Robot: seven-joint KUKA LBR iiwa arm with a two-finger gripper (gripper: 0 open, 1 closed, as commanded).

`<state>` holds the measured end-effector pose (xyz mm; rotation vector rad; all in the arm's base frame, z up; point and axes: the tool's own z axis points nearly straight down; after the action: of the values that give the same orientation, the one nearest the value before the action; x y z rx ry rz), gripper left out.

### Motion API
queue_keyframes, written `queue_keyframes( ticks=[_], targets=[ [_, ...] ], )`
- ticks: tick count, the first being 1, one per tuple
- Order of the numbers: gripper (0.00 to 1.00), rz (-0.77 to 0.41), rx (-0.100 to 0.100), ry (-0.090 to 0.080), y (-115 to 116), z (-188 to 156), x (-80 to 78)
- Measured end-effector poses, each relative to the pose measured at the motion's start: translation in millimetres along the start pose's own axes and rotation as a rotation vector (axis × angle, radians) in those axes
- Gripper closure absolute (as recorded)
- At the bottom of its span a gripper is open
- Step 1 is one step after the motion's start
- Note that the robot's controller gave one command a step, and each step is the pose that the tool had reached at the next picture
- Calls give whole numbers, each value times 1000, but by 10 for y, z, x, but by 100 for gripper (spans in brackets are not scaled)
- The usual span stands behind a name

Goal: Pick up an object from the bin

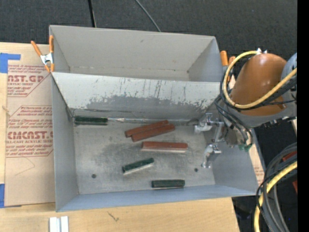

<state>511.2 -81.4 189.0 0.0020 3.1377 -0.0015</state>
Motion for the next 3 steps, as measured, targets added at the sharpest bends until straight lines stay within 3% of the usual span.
queue_keyframes(
  ticks=[1,2,3],
  targets=[
    [0,-25,0,-4,-124,611,47],
    [0,65,1,13,187,659,-158],
    [100,-86,-1,-7,405,1132,-572]
  ],
)
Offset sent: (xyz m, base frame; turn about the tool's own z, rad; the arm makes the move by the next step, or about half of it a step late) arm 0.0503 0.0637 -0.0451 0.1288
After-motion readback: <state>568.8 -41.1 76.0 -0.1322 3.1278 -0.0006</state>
